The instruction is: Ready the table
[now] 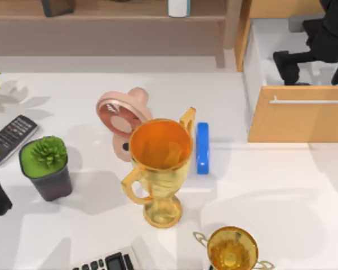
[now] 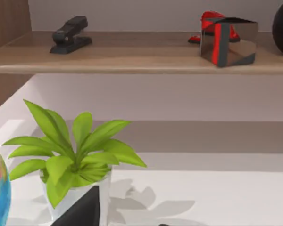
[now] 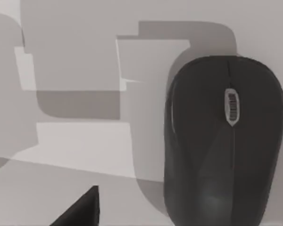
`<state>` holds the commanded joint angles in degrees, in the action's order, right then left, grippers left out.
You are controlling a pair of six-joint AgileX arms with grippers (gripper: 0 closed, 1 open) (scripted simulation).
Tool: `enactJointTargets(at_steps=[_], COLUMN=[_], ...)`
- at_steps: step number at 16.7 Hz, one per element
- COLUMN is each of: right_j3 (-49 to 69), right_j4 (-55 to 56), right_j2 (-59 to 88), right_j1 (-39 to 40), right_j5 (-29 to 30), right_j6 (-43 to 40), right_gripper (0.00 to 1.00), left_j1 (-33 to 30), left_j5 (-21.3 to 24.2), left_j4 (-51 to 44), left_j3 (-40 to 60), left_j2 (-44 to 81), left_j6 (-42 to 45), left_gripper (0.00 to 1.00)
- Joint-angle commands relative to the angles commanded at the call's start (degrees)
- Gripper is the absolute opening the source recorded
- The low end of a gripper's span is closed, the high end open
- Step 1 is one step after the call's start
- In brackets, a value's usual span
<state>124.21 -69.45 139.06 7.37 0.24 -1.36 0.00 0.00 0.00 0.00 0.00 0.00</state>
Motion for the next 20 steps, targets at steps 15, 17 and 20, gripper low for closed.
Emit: enactJointTargets(at_steps=[15, 17, 20], right_j3=[-4.0, -4.0, -4.0], right_j4=[5.5, 5.5, 5.5], right_j2=[1.6, 1.6, 1.6], right_j1=[0.0, 0.0, 0.0], right_j5=[0.0, 0.0, 0.0], right_j6=[0.0, 0.0, 0.0], right_gripper=[1.0, 1.0, 0.85], left_j1=[0.0, 0.0, 0.0], left_j5=[0.0, 0.0, 0.0], left_j4=[0.0, 0.0, 0.0], left_j3=[0.0, 0.0, 0.0], left_j2=[0.0, 0.0, 0.0], left_j6=[0.0, 0.0, 0.0], left_gripper=[1.0, 1.0, 1.0])
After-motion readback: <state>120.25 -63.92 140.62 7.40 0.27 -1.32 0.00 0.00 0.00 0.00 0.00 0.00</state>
